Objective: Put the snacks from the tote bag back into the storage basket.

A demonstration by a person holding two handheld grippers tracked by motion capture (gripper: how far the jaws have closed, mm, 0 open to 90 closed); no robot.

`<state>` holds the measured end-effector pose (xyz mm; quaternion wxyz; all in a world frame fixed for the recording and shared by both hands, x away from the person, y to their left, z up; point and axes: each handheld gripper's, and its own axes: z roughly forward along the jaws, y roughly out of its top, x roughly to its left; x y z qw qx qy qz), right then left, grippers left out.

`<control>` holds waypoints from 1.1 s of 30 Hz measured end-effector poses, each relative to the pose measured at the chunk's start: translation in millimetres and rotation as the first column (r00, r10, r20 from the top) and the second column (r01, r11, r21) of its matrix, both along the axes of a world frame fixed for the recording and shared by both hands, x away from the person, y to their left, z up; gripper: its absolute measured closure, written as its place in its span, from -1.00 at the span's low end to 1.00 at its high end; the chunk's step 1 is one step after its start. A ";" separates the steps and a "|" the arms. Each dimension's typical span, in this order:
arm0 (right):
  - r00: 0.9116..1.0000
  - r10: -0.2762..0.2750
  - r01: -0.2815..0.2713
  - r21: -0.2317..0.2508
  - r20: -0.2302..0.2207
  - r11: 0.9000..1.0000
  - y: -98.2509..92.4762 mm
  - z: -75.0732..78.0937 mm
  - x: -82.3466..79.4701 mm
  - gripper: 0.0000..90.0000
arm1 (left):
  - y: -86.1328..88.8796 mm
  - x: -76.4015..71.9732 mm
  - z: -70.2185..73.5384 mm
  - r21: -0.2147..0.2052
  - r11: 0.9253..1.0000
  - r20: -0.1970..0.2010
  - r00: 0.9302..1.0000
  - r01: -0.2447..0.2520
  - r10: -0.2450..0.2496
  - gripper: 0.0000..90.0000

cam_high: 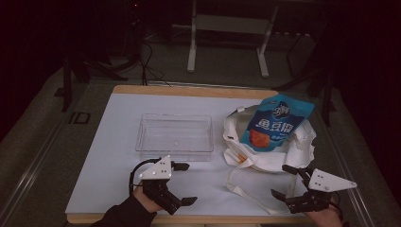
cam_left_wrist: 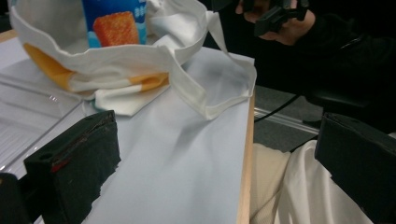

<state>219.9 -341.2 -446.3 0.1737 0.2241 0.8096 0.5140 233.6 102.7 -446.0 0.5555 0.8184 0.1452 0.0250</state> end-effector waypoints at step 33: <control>0.992 -0.095 0.093 0.035 0.078 0.995 -40.7 21.3 40.3 -0.68 | -83.4 97.7 17.5 -0.044 0.999 0.072 0.997 -0.003 0.006 -0.99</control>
